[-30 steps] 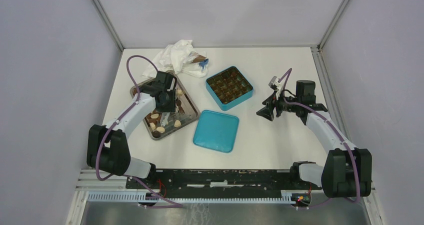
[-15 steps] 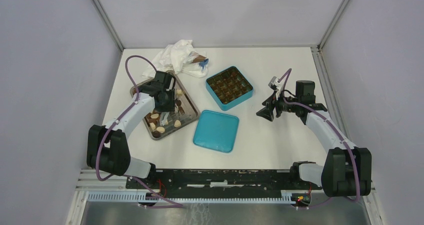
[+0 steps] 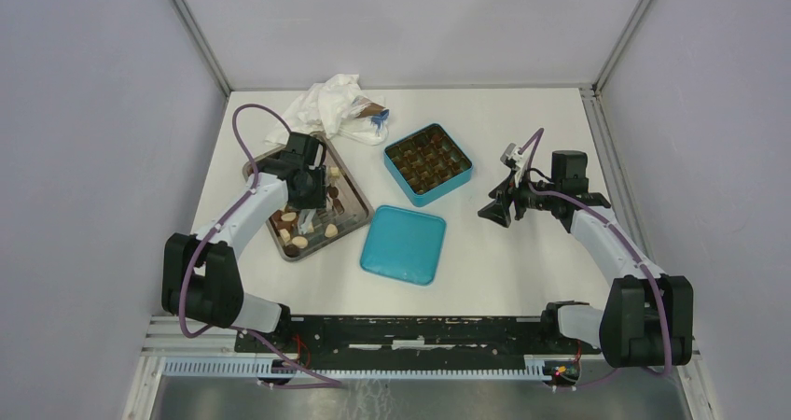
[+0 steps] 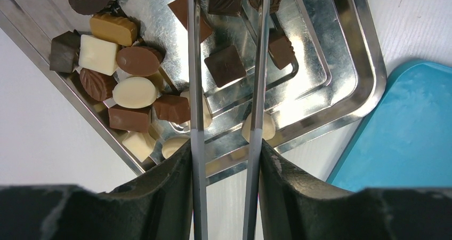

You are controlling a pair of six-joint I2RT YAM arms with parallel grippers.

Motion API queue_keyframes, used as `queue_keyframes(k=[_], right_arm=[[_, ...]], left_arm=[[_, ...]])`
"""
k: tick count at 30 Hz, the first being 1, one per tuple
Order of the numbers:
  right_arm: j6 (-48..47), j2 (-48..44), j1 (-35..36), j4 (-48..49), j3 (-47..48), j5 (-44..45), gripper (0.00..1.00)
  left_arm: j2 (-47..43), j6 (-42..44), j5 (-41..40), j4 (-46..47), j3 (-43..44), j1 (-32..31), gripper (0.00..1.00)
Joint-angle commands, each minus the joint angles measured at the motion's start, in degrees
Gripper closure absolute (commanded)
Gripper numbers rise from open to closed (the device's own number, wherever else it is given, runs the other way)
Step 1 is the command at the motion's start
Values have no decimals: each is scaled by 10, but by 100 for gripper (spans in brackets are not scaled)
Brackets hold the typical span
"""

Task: Pack the chocolate
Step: Pick up the fake chocolate from the plate.

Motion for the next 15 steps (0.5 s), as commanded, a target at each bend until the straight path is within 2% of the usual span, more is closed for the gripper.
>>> queue_keyframes(k=[1,4,13,15], right_arm=[[-10,-1,-2,5,19,-17,30],[-10,-1,-2,4,19,-17,30],[-11,-2,-2,5,19,-16,30],[-11,-2,-2,4,19,-15,30]], left_arm=[[-3,23,11,11,13,4,51],[-4,23,11,11,12,3,53],[-16,20,10,10,14,3,76],[-22,17,6,12,13,3,79]])
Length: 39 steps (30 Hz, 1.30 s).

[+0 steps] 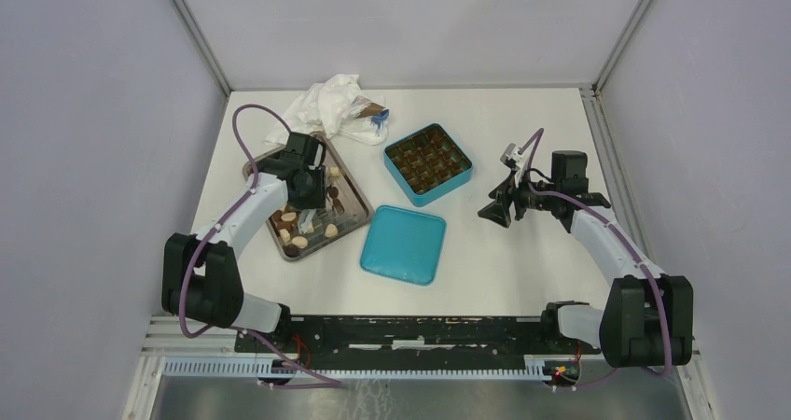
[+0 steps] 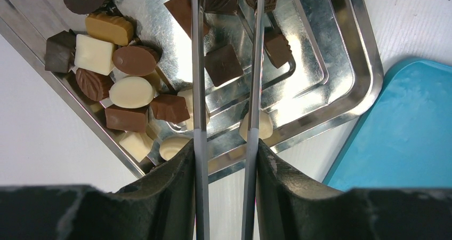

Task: Pack the chocolate
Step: Pick up the fake chocolate from the plate.

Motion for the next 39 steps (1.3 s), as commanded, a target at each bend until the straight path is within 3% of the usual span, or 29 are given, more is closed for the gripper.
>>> queue_keyframes(k=[1,15,27,29,32,35,39], right_arm=[[-10,-2,-2,7,19,-15,30],[-11,-1,-2,6,19,-13,30],[-63,-38,-1,34,9,16,28],[-65,-61,5,84,-12,41,23],[-102,-84,20,138,-22,41,3],[-121,-62,29,163,5,37,2],[-76,61,68,89,140,119,2]], left_arm=[[-28,16,-3,14,13,2,80],[-84,-1,9,24,-2,3,88],[-162,-12,138,71,-35,2,89],[-168,-10,148,82,-46,1,89],[-175,-5,156,97,-59,1,89],[-182,-1,159,113,-74,2,88],[-198,-1,168,133,-88,2,88]])
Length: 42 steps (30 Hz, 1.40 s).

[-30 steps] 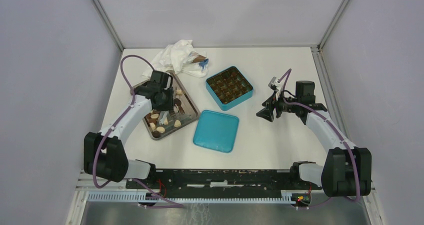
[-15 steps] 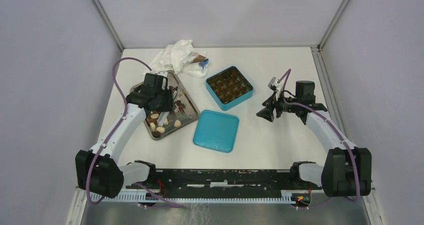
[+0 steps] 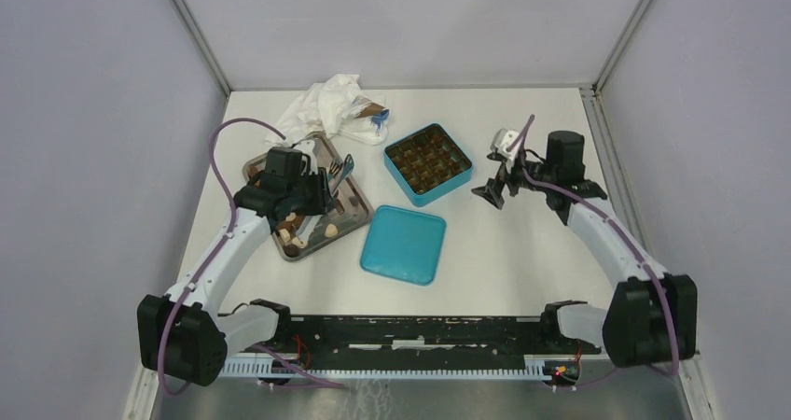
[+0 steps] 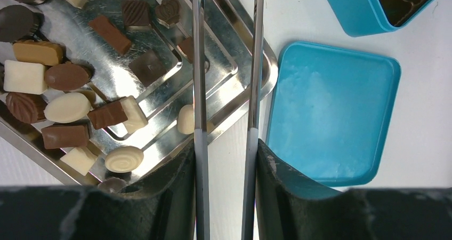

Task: Pack the chocolate
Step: Pick up the fake chocolate from the plate, then pick up the packing box from the center of the board.

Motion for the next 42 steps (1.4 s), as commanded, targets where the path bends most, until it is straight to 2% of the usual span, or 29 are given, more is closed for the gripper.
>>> queue_keyframes(k=[1,7,13,16,21,27,34,42], right_arm=[[30,125,39,-33,159,102,3],[84,292,95,-138,349,209,18],[112,438,110,-208,500,288,30],[112,481,110,-218,544,318,30],[120,547,111,-237,617,317,31],[125,590,110,-241,649,313,33],[130,628,111,-244,676,313,41],[136,634,111,-237,675,299,64]], left_arm=[[-34,-1,25,63,-10,3,88],[-61,-2,27,75,-28,2,88],[-62,1,20,75,-30,3,88],[-64,1,19,75,-32,3,88],[-60,1,18,75,-32,2,88],[-56,2,17,75,-32,3,88],[-52,1,13,74,-32,3,88],[-49,2,12,73,-32,3,87]])
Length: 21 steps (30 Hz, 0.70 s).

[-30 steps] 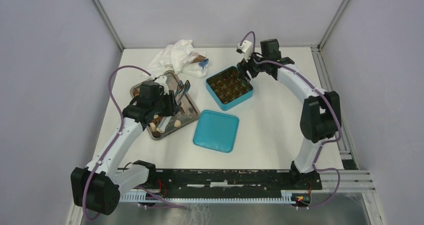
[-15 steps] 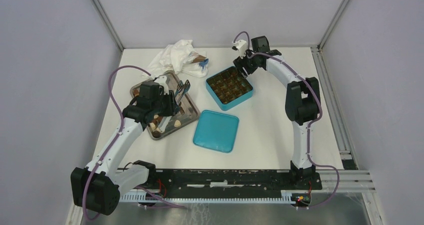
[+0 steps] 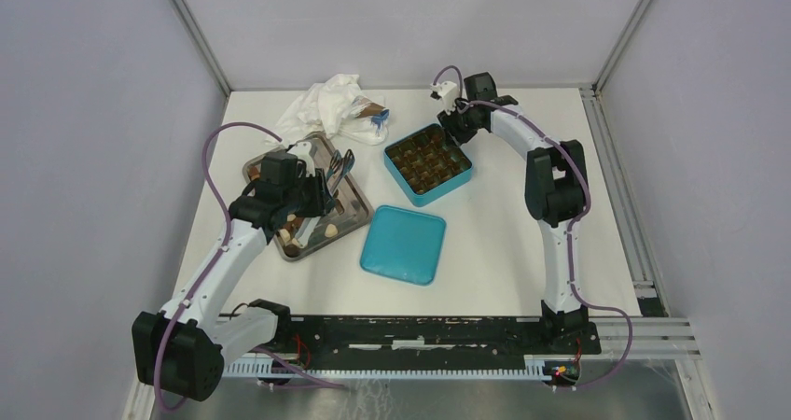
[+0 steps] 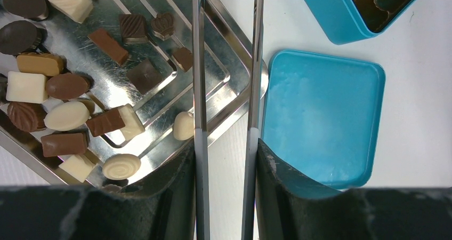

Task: Pack the chocolate
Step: Pick up the packing box from the center of the board.

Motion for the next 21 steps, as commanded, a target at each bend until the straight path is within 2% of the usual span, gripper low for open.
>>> queue_keyframes(k=[1,11,17,21], right_arm=[[11,-4,0,9,22,-7,67],[32,-76,-8,95,-69,1,94],[36,-129,-24,152,-131,-11,100],[31,-199,-32,227,-219,-1,100]], left_arm=[[-2,2,2,36,1,3,88],[-3,3,9,39,0,3,88],[-11,4,17,44,-2,2,88],[-15,5,21,47,-2,2,88]])
